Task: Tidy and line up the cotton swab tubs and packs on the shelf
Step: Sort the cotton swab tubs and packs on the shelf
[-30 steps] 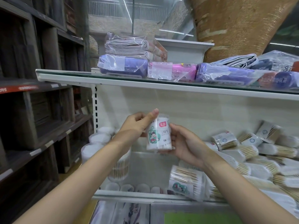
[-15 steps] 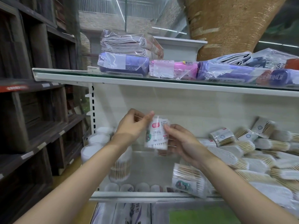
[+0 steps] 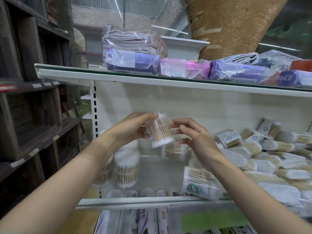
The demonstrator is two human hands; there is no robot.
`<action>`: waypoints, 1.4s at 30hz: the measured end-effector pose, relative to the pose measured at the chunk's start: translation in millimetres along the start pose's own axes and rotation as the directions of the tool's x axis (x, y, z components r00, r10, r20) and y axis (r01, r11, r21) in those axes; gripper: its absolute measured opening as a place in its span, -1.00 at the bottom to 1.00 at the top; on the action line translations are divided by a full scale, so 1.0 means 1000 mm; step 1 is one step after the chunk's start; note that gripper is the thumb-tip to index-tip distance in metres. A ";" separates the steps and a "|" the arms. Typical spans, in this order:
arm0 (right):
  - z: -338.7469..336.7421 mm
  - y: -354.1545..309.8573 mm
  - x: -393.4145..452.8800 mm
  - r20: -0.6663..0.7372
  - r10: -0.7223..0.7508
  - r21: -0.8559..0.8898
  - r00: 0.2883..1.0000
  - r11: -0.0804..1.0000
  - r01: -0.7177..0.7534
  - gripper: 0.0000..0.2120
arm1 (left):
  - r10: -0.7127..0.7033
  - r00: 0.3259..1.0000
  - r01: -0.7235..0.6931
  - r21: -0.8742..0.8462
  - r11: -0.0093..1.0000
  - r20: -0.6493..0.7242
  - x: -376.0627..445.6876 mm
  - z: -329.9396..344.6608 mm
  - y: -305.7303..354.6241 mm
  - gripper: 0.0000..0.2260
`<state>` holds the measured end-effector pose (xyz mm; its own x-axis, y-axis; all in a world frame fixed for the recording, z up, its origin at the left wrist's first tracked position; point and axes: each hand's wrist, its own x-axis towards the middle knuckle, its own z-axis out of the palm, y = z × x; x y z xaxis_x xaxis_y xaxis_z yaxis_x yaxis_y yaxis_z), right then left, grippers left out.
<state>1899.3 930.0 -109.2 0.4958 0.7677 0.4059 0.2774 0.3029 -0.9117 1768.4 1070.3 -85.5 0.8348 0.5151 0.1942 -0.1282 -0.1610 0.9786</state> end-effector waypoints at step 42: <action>-0.035 0.070 0.075 0.347 0.310 -0.935 0.885 0.193 0.299 -0.44 | 0.122 0.906 0.424 0.866 -0.266 -0.406 0.089 0.027 -0.030 -0.38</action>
<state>1984.2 989.0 -140.2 0.2394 0.9694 0.0545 0.9708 -0.2400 0.0044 1860.9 1098.2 -99.8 0.5231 0.7886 0.3232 0.8515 -0.4678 -0.2369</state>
